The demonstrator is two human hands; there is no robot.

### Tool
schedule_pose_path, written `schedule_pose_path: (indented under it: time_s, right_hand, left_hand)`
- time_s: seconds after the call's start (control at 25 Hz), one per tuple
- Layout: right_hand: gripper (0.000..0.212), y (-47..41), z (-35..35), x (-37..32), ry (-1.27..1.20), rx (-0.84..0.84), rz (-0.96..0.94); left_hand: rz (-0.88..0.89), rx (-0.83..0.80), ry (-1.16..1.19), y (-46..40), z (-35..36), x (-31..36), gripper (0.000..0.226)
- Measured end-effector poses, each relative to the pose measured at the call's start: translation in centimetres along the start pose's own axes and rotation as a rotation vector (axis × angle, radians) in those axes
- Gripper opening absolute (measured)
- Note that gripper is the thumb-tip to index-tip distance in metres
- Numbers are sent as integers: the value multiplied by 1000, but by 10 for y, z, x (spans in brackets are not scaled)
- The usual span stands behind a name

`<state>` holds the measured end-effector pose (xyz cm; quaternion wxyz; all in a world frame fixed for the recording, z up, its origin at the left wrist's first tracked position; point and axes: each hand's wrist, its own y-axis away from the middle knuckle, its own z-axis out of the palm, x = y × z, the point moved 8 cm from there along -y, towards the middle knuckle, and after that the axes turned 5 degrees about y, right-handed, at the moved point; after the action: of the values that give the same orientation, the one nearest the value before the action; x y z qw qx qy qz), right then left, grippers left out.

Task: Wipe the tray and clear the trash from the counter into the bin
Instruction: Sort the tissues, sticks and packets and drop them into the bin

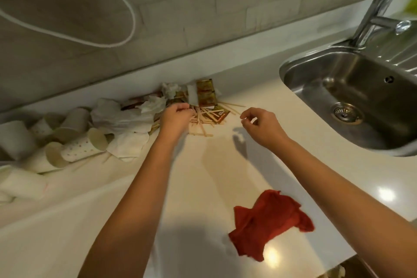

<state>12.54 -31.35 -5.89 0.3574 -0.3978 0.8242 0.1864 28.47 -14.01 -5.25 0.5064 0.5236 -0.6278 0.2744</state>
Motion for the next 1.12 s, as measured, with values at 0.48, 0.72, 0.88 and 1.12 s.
schedule_pose_path:
  time_s: [0.48, 0.72, 0.88, 1.12]
  right_hand:
    - [41, -150, 99, -45, 514, -229, -64]
    - [59, -176, 113, -40, 464, -134, 172]
    - [75, -184, 123, -44, 348, -159, 213]
    - [71, -187, 125, -43, 259, -132, 208]
  left_hand:
    - [258, -266, -836, -117, -1, -19, 32]
    - [352, -378, -1226, -148, 6, -23, 41]
    - [351, -396, -1237, -155, 2, -24, 41]
    - [283, -414, -1141, -152, -7, -24, 47]
